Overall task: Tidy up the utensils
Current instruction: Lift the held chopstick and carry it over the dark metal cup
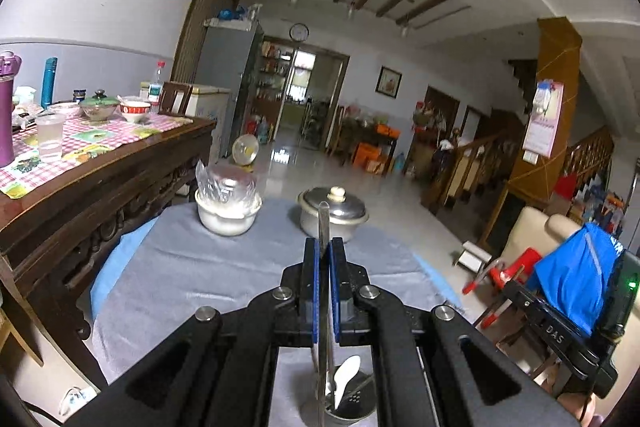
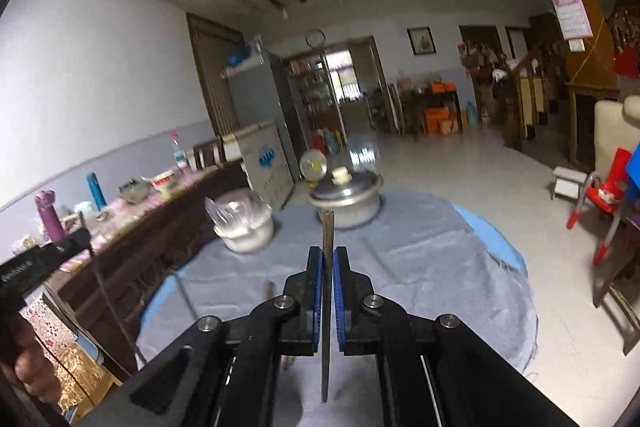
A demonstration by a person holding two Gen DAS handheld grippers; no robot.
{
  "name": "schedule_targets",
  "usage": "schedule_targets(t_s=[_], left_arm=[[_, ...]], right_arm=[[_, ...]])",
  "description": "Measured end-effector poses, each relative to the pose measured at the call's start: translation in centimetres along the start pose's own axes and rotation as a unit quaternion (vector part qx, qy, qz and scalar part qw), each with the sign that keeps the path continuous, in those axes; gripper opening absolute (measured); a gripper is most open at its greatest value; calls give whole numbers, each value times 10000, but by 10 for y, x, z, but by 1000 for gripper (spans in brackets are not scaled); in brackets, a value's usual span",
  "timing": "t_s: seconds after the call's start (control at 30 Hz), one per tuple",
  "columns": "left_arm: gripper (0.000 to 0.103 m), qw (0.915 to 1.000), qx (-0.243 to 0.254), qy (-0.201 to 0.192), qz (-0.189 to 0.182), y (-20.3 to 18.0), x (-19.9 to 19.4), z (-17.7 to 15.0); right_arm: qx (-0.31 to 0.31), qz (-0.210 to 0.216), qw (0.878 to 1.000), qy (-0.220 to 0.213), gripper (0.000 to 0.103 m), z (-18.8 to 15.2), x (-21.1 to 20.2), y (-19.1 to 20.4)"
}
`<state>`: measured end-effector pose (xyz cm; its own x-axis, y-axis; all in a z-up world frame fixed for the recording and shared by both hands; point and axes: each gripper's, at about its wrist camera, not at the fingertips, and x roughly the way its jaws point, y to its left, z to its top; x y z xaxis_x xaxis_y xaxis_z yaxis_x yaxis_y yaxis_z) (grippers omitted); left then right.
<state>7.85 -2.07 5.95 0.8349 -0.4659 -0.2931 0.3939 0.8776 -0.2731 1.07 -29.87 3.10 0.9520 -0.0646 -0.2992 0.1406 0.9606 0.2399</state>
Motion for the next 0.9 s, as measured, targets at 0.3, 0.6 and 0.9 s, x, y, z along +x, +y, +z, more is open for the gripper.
schedule_targets(t_s=[0.3, 0.6, 0.9], left_arm=[[5, 9980, -216, -585, 137, -10, -19, 9], [5, 9943, -181, -989, 351, -21, 9, -7], [5, 9972, -129, -571, 464, -15, 32, -41]], right_arm=[[-148, 413, 9977, -516, 6, 22, -36, 35], [-372, 534, 9960, -604, 6, 7, -23, 69], [-328, 524, 9981, -62, 6, -23, 4, 63]])
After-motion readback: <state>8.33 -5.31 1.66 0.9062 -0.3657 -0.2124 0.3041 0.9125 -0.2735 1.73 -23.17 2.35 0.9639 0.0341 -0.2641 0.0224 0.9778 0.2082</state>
